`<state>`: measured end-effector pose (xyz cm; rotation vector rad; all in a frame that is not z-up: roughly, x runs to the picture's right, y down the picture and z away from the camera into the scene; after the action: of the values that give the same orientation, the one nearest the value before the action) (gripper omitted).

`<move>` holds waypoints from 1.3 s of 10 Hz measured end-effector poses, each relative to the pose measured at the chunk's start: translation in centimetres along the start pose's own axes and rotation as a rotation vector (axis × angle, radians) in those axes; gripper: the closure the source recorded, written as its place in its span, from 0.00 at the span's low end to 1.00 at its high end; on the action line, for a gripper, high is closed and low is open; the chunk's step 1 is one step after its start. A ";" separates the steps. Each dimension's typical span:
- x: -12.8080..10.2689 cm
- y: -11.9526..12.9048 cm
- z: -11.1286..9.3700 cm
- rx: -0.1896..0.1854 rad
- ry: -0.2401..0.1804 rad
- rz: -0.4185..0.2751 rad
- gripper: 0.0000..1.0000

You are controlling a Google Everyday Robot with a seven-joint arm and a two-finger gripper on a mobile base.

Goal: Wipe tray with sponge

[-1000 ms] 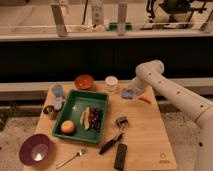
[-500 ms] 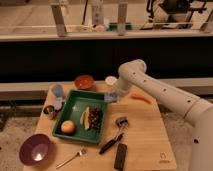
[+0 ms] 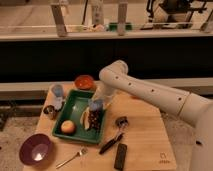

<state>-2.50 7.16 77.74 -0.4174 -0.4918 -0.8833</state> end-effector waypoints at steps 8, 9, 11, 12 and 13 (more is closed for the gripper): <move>-1.2 -8.7 3.0 -0.069 -0.022 -0.079 1.00; -1.2 -9.8 3.5 -0.072 -0.036 -0.078 1.00; -1.1 -10.7 5.0 -0.085 -0.060 -0.082 1.00; -1.2 -10.8 6.0 -0.095 -0.068 -0.084 1.00; -1.1 -10.8 6.5 -0.101 -0.073 -0.083 1.00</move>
<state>-13.35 5.25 83.93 -0.5257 -0.5358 -0.9784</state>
